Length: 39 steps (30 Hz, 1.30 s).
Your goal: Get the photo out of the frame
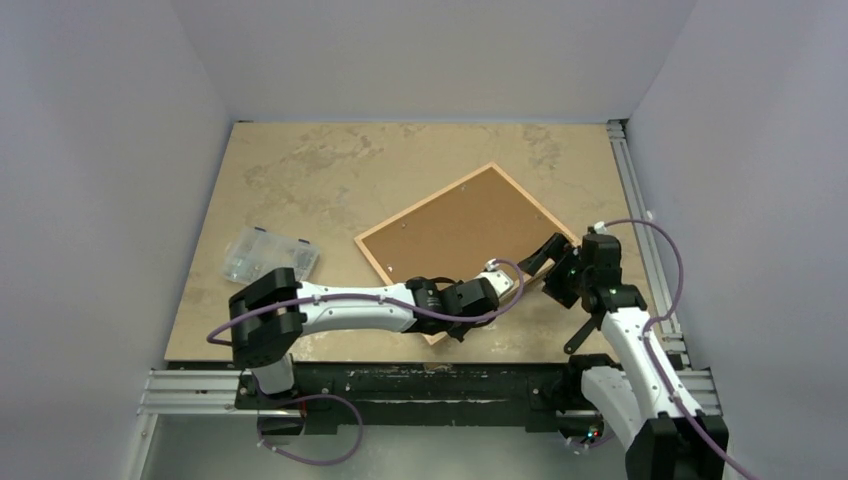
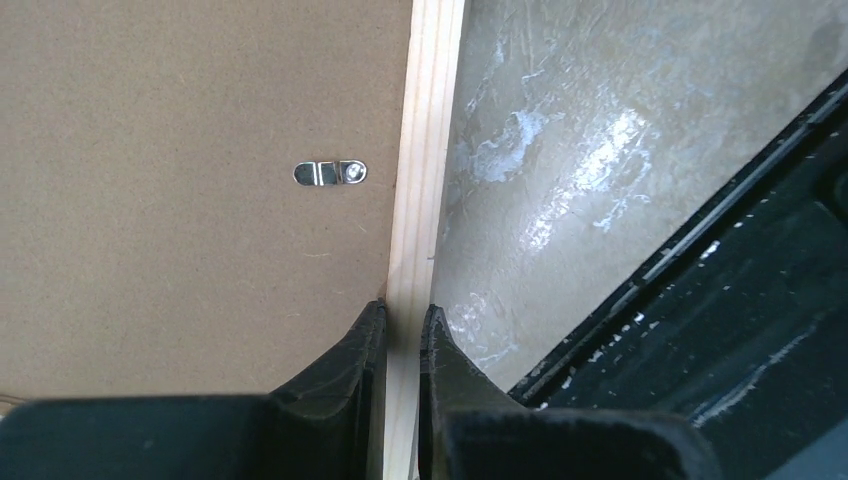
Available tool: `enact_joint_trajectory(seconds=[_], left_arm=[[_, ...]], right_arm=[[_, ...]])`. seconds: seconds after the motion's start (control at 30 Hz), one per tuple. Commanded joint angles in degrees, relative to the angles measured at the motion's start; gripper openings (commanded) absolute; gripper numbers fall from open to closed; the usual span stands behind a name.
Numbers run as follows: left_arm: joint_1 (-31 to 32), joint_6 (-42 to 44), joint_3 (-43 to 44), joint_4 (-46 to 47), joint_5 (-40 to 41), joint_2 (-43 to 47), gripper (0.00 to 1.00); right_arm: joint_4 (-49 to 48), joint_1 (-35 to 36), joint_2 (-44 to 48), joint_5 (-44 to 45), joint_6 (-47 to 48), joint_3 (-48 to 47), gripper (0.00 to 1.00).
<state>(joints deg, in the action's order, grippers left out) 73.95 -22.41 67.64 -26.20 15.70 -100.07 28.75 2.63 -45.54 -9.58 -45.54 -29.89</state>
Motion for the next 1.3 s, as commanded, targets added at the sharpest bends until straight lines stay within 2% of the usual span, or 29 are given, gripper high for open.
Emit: enact_joint_trajectory(seconds=[0.0, 0.13, 0.27, 0.37, 0.53, 0.63, 0.73, 0.77, 0.83, 0.93, 0.97, 1.0, 1.1, 1.17, 1.27], left_arm=[[0.1, -1.9, 3.6, -1.3, -0.8, 6.0, 0.0], [0.1, -1.2, 5.0, -2.6, -1.3, 7.9, 0.0], [0.1, -0.7, 6.7, -3.6, -2.3, 9.1, 0.0], [0.1, -0.7, 7.6, -4.4, -2.8, 9.7, 0.0], [0.1, -1.8, 8.8, -5.3, -3.7, 9.9, 0.0], [0.1, -2.0, 9.6, -5.2, -4.6, 10.0, 0.0], [0.1, -2.0, 10.5, -5.0, -5.0, 9.8, 0.0], [0.1, -1.9, 10.7, -5.0, -5.2, 9.8, 0.0], [0.1, -1.9, 11.1, -5.0, -5.8, 9.8, 0.0], [0.1, -1.6, 12.2, -6.3, -6.6, 10.5, 0.0], [-0.3, -1.5, 12.8, -7.3, -6.8, 10.9, 0.05], [-0.7, -1.5, 13.3, -8.1, -7.3, 11.8, 0.16], [-3.6, -2.3, 13.8, -10.0, -10.6, 16.5, 0.42], [-6.7, -2.3, 14.3, -11.6, -13.0, 21.1, 0.51], [-11.6, -0.9, 15.5, -14.7, -12.9, 28.5, 0.58]], right_arm=[[-12.8, -0.5, -3.8, -14.4, 1.9, 3.4, 0.87], [-16.3, -0.5, -6.5, -15.4, 2.2, 5.2, 0.85], [-25.0, -0.4, -8.8, -19.0, -2.1, 8.6, 0.73], [-30.9, -0.1, -7.2, -18.7, -6.2, 11.5, 0.69], [-34.0, 1.8, -4.3, -15.3, -10.9, 12.1, 0.63], [-33.8, 5.4, -5.2, -11.1, -12.8, 11.3, 0.62], [-33.1, 9.7, -6.6, -6.2, -14.4, 10.3, 0.57], [-32.5, 10.9, -7.3, -4.6, -14.7, 9.8, 0.54], [-30.7, 12.5, -8.2, -2.1, -14.8, 8.3, 0.42], [-24.6, 12.9, -8.1, 1.4, -11.9, 4.7, 0.16], [-22.5, 12.9, -8.1, 3.0, -10.4, 3.1, 0.08], [-20.6, 12.9, -8.2, 3.9, -8.8, 1.2, 0.01], [-12.8, 12.9, -9.8, 6.4, -4.0, -6.3, 0.0], [-6.6, 12.9, -11.5, 8.3, -0.9, -12.6, 0.0], [2.8, 12.9, -14.4, 13.7, 5.1, -22.5, 0.0]])
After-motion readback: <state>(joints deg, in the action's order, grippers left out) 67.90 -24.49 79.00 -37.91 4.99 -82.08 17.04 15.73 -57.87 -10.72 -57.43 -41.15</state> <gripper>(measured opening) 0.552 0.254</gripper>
